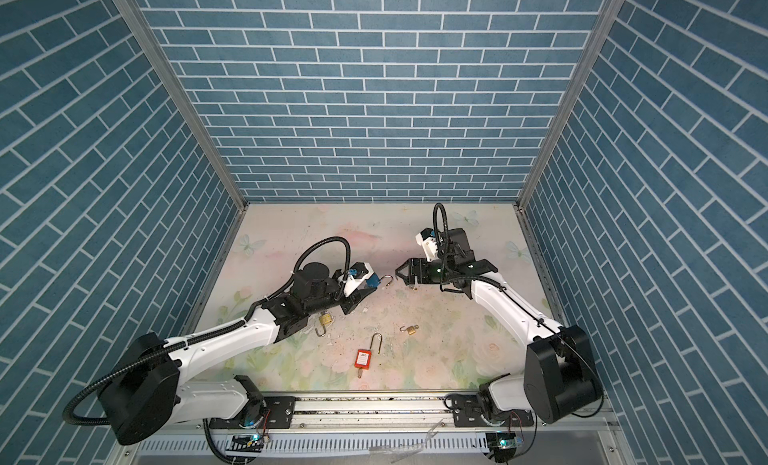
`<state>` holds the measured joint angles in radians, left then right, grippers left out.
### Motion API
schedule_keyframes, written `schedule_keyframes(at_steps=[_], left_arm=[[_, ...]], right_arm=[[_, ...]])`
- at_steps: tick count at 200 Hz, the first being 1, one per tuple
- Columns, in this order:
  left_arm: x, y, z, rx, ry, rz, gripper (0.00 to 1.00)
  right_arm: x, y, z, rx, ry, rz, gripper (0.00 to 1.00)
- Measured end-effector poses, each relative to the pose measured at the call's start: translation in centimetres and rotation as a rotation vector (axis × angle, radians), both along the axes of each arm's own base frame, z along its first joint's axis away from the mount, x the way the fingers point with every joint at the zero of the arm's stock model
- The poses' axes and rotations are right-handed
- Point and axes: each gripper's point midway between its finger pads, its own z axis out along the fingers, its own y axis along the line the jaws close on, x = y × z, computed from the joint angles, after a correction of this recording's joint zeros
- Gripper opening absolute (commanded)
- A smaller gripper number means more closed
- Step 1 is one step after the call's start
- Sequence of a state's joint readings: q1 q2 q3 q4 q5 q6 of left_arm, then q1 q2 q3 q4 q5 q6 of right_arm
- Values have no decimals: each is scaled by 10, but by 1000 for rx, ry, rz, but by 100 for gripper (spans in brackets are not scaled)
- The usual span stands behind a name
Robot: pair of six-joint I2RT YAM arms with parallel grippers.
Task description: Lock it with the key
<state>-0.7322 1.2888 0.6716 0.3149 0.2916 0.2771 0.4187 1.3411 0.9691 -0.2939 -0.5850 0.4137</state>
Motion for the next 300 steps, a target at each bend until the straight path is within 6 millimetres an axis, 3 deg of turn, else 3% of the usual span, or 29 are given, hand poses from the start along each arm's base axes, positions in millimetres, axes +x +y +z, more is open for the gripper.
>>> schedule_keyframes(at_steps=[27, 73, 104, 191, 300], left_arm=[[1, 0, 2, -11, 5, 12, 18], [6, 0, 1, -20, 3, 31, 19], [6, 0, 1, -21, 3, 33, 19], [3, -3, 2, -21, 0, 6, 19], [-5, -8, 0, -6, -7, -33, 19]], right_arm=[[-13, -7, 12, 10, -32, 0, 81], [-48, -2, -11, -12, 21, 69, 82], [-57, 11, -8, 3, 5, 120, 82], [-31, 19, -10, -7, -21, 87, 77], [-4, 3, 2, 18, -39, -20, 73]])
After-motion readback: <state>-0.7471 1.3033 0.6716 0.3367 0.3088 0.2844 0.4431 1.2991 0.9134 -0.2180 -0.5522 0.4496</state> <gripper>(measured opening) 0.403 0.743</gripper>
